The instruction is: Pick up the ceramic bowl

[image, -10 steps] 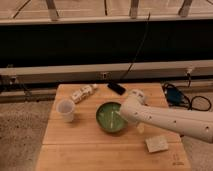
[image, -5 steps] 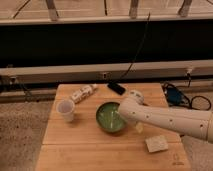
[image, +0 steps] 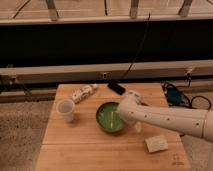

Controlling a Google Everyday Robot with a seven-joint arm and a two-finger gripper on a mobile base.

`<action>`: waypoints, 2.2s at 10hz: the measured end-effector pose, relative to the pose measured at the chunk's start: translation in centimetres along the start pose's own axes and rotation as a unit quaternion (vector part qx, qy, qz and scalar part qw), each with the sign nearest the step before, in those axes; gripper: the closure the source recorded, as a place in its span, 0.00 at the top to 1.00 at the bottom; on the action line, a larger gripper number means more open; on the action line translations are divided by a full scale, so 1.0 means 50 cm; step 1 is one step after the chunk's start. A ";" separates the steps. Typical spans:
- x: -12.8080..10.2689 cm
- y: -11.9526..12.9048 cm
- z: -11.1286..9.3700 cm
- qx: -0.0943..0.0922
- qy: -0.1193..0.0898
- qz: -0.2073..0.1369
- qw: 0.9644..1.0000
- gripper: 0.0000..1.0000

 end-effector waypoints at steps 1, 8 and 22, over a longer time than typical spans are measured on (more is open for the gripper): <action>-0.001 -0.003 0.005 0.000 0.000 -0.002 1.000 0.80; 0.005 -0.013 0.031 -0.003 0.003 -0.011 1.000 0.80; 0.012 -0.028 0.050 -0.005 0.007 -0.025 1.000 0.38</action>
